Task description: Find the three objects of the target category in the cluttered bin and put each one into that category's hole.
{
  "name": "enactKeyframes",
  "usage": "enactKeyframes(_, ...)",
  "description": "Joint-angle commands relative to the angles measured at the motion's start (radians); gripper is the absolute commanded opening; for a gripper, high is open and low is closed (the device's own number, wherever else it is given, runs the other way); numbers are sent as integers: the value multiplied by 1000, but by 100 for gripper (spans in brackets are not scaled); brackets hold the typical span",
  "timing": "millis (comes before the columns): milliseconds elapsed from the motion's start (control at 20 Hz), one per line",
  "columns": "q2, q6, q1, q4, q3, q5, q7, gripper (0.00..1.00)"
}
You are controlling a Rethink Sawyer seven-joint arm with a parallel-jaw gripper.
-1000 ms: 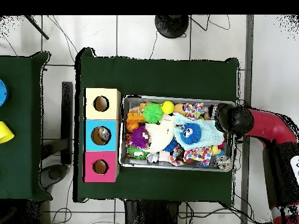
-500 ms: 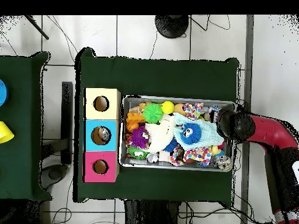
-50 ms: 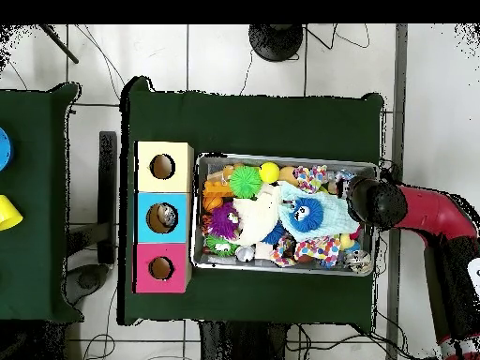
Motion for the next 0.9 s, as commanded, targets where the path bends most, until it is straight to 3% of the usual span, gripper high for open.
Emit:
enactKeyframes(50,36,-74,9,36,45,-83,-180,100)
enactKeyframes(300,130,-107,14,-48,57,-109,-192,100)
enactKeyframes(900,163,-121,7,-75,74,-124,-206,100)
